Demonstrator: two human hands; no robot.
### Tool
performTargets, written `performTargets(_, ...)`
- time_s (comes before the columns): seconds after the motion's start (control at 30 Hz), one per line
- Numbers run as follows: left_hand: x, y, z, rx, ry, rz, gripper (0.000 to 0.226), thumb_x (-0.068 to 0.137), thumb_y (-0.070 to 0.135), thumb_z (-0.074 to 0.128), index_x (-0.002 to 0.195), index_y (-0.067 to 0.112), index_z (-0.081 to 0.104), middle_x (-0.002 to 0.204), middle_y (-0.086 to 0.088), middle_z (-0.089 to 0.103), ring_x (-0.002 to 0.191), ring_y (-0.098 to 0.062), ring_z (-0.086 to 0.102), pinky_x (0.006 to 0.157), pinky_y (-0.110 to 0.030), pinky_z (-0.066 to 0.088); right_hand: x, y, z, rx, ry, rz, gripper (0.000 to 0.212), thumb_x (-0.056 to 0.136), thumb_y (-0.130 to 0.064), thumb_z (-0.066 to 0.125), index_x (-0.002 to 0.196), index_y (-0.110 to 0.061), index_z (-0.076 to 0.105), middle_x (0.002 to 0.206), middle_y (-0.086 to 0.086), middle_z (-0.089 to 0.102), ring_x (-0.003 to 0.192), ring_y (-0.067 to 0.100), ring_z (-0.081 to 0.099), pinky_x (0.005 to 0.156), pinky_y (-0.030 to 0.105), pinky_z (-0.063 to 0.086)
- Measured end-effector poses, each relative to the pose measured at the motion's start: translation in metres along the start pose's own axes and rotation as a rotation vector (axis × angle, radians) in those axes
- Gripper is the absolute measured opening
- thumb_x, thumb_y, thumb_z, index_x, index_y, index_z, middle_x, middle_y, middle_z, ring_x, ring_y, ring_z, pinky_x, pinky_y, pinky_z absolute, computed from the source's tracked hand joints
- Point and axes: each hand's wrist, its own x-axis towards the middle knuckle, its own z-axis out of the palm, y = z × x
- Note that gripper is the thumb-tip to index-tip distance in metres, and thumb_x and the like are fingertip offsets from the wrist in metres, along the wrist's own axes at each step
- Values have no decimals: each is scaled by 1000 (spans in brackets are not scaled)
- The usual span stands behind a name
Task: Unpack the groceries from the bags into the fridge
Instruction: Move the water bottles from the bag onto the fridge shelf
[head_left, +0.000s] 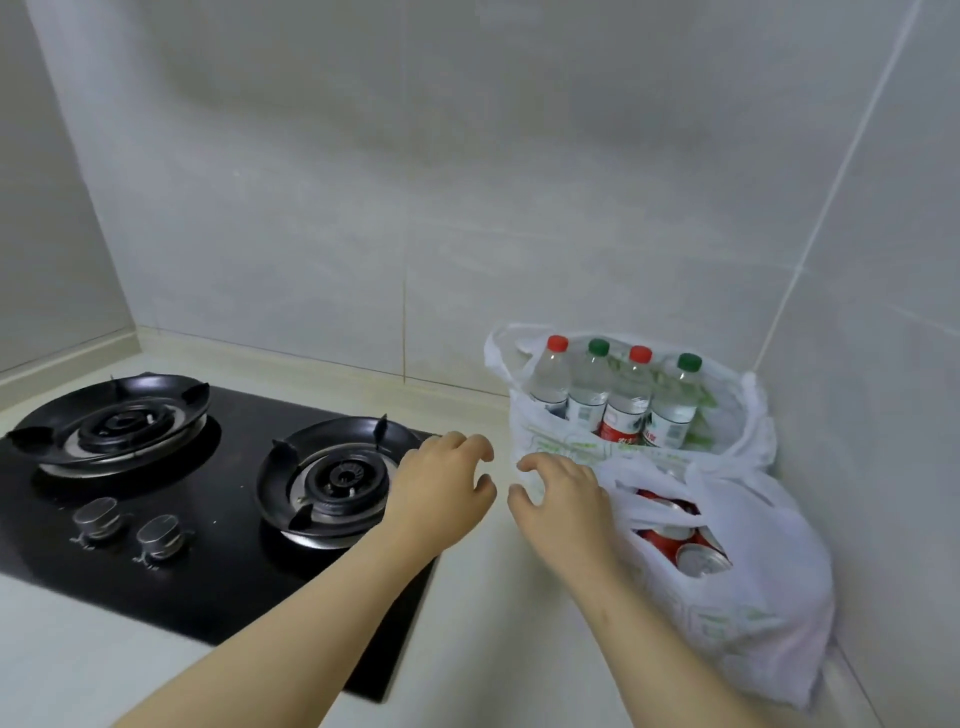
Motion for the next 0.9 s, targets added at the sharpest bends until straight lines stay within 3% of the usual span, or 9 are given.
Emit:
performTargets(0.47, 125, 20, 33, -23, 13, 86, 25, 91, 25, 47, 113, 15, 50, 112, 1, 61, 101, -20, 54, 82, -33, 46, 113, 54, -31, -96, 70, 27, 30, 90, -27, 48, 119, -24, 57, 123, -5, 57, 117, 18, 43, 96, 31, 34)
performTargets(0.67, 182, 30, 63, -29, -30, 98, 33, 90, 23, 47, 122, 14, 45, 121, 0, 56, 106, -19, 51, 83, -32, 46, 165, 84, -32, -145, 10, 63, 33, 92, -28, 46, 123, -24, 54, 130, -3, 53, 121, 19, 42, 100, 33, 34)
performTargets(0.77, 209, 30, 78, -8, -124, 102, 48, 89, 24, 49, 133, 15, 35, 135, -1, 46, 117, -23, 45, 92, -36, 44, 193, 93, -27, -233, 34, 46, 34, 92, -27, 44, 124, -21, 52, 131, -2, 51, 121, 19, 42, 100, 34, 31)
performTargets(0.83, 226, 28, 87, 84, -230, 143, 63, 89, 28, 51, 143, 17, 21, 147, -2, 31, 129, -25, 36, 100, -41, 40, 212, 96, -23, -354, 47, 25, 42, 93, -28, 42, 134, -19, 44, 143, 0, 41, 132, 21, 33, 105, 36, 26)
performTargets(0.9, 241, 26, 93, 148, -277, 159, 71, 91, 30, 50, 148, 18, 10, 155, -1, 18, 138, -25, 25, 107, -43, 34, 231, 100, -19, -431, -45, 18, 55, 95, -32, 40, 146, -18, 26, 156, 4, 17, 144, 23, 11, 114, 40, 14)
